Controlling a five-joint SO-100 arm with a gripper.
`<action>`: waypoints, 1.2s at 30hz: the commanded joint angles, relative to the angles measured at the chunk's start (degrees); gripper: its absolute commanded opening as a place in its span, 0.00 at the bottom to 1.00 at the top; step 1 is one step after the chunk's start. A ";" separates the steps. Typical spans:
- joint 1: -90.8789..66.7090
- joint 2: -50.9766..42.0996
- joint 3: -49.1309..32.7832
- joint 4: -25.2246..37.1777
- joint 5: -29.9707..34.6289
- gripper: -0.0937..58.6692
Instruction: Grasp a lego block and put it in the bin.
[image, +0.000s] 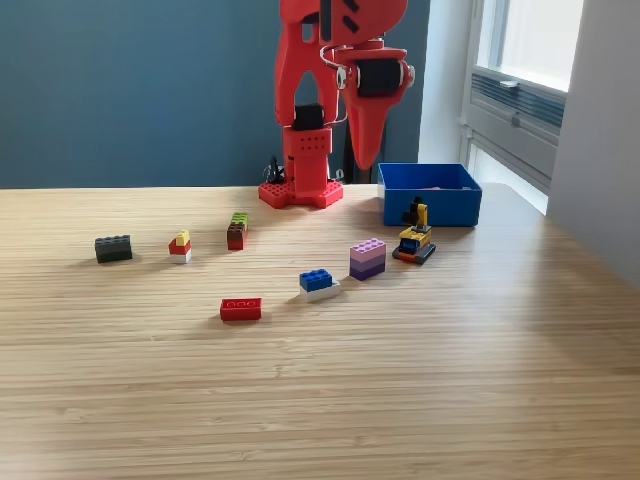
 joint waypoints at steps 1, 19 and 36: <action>0.70 1.14 -0.26 2.11 -0.53 0.00; 25.84 1.14 5.98 -1.05 -10.55 0.00; 63.02 1.05 15.29 -12.83 -51.94 0.17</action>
